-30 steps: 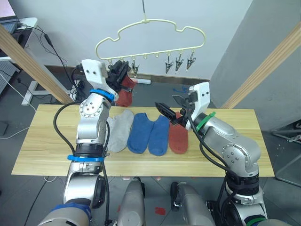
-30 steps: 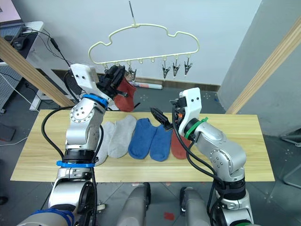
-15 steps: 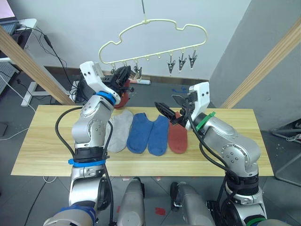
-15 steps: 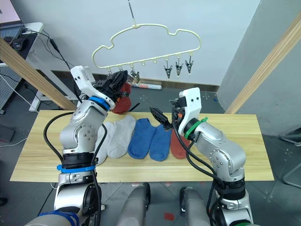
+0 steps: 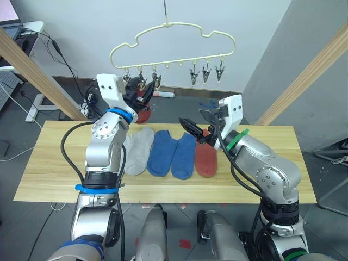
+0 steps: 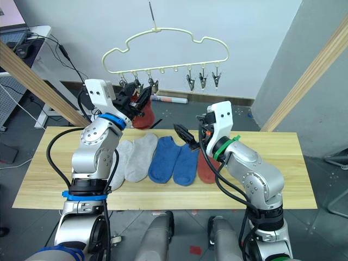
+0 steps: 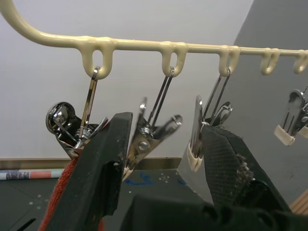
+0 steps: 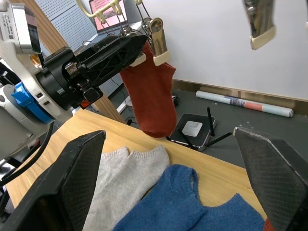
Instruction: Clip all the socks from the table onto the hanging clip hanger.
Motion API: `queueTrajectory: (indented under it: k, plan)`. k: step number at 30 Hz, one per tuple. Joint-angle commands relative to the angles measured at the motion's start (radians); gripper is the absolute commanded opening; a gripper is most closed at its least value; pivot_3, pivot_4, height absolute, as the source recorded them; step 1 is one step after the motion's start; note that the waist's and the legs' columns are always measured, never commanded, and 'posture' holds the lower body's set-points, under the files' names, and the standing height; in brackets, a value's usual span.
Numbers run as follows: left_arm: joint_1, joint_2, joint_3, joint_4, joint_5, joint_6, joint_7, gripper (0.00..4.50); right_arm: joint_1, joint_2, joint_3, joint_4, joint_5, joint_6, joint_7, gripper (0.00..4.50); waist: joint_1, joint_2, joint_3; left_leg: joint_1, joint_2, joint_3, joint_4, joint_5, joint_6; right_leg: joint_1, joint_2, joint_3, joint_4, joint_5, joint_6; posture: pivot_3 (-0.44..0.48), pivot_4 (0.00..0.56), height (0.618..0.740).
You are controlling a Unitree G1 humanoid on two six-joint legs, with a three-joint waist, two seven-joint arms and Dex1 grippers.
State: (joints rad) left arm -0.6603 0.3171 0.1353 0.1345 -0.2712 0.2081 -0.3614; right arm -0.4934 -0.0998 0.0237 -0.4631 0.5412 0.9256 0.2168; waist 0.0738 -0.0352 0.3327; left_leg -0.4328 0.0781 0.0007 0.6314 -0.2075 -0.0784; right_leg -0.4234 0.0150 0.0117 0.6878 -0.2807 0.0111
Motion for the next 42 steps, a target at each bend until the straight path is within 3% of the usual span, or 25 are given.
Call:
queueTrajectory:
  k: [1, 12, 15, 18, 42]
  plan:
    - [-0.015, 0.023, -0.003, -0.006, 0.031, -0.048, -0.008, 2.59, -0.013, 0.005, -0.007, -0.017, 0.016, -0.017, 0.003, 4.5, 0.0, 0.0, 0.0, 0.0, 0.0, 0.0, 0.0, 0.0, 0.0, 0.0, 0.0, 0.0, 0.0, 0.0, 0.0, 0.174, 0.311, 0.74]
    - [-0.019, 0.053, -0.024, 0.032, 0.128, -0.169, -0.001, 2.59, -0.014, 0.007, -0.007, -0.014, 0.019, -0.015, 0.006, 4.5, 0.0, 0.0, 0.0, 0.0, 0.0, 0.0, 0.0, 0.0, 0.0, 0.0, 0.0, 0.0, 0.0, 0.0, 0.0, 0.178, 0.312, 0.74]
    - [-0.029, 0.053, -0.022, 0.044, 0.129, -0.178, -0.004, 2.05, -0.016, 0.009, -0.009, -0.013, 0.019, -0.015, 0.005, 4.5, 0.0, 0.0, 0.0, 0.0, 0.0, 0.0, 0.0, 0.0, 0.0, 0.0, 0.0, 0.0, 0.0, 0.0, 0.0, 0.178, 0.312, 0.74]
    - [-0.033, 0.053, -0.022, 0.051, 0.127, -0.172, -0.007, 1.23, -0.017, 0.01, -0.01, -0.013, 0.021, -0.013, 0.003, 4.5, 0.0, 0.0, 0.0, 0.0, 0.0, 0.0, 0.0, 0.0, 0.0, 0.0, 0.0, 0.0, 0.0, 0.0, 0.0, 0.176, 0.311, 0.74]
    - [-0.048, 0.035, -0.007, 0.1, 0.104, -0.178, -0.016, 1.23, -0.018, 0.011, -0.015, -0.009, 0.019, -0.015, -0.001, 4.5, 0.0, 0.0, 0.0, 0.0, 0.0, 0.0, 0.0, 0.0, 0.001, 0.0, 0.0, -0.001, 0.0, 0.0, 0.0, 0.171, 0.311, 0.74]
